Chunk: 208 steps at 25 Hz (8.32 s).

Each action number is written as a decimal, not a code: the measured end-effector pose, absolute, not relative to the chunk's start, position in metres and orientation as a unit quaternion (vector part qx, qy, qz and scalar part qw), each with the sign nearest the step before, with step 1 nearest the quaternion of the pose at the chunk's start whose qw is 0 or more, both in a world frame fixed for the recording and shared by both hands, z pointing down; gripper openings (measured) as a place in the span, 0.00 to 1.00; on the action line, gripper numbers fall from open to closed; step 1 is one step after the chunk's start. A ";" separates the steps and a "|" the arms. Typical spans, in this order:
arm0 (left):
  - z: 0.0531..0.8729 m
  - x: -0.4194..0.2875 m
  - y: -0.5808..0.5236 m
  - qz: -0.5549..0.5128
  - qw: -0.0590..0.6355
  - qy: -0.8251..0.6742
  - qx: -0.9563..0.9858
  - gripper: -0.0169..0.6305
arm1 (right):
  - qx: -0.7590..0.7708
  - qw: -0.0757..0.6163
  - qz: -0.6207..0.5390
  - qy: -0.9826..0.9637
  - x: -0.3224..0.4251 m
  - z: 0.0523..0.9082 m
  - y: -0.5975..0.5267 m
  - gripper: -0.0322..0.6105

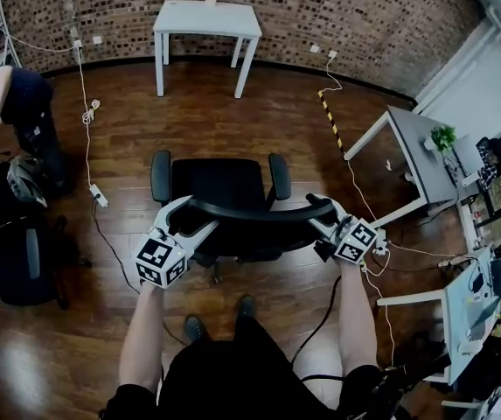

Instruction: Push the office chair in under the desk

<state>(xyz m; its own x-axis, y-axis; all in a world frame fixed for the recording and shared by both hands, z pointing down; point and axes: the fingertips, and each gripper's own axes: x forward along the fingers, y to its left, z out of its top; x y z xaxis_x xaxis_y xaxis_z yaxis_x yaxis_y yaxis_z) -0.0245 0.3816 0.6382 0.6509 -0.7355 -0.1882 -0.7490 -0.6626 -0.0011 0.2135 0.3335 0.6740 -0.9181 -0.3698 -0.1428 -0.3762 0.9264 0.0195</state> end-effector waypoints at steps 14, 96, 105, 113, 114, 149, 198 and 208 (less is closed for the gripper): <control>0.622 0.045 0.253 0.076 0.035 0.465 -0.881 0.64 | -0.127 0.071 0.028 0.989 0.270 0.647 0.190 0.41; 0.512 -0.207 -0.582 0.057 -0.032 0.440 -0.896 0.63 | -0.143 0.042 -0.049 0.988 0.022 0.539 -0.626 0.38; 0.510 -0.251 -0.637 0.071 -0.017 0.438 -0.896 0.62 | -0.148 0.036 -0.039 0.988 -0.013 0.553 -0.692 0.39; 0.523 -0.267 -0.695 0.074 -0.023 0.428 -0.900 0.61 | -0.172 0.028 -0.039 0.984 -0.026 0.565 -0.749 0.41; 0.525 -0.271 -0.698 0.074 -0.023 0.427 -0.901 0.61 | -0.173 0.028 -0.039 0.984 -0.029 0.567 -0.751 0.41; 0.552 -0.288 -1.028 0.046 -0.060 0.422 -0.903 0.63 | -0.170 0.046 -0.081 0.981 -0.061 0.569 -1.048 0.37; 0.471 -0.326 -0.979 0.148 -0.047 0.529 -0.834 0.60 | -0.373 0.083 -0.184 0.906 0.027 0.533 -1.037 0.19; 0.578 -0.219 -0.900 0.098 -0.123 0.501 -0.851 0.66 | -0.296 0.089 -0.313 0.898 -0.017 0.649 -0.989 0.06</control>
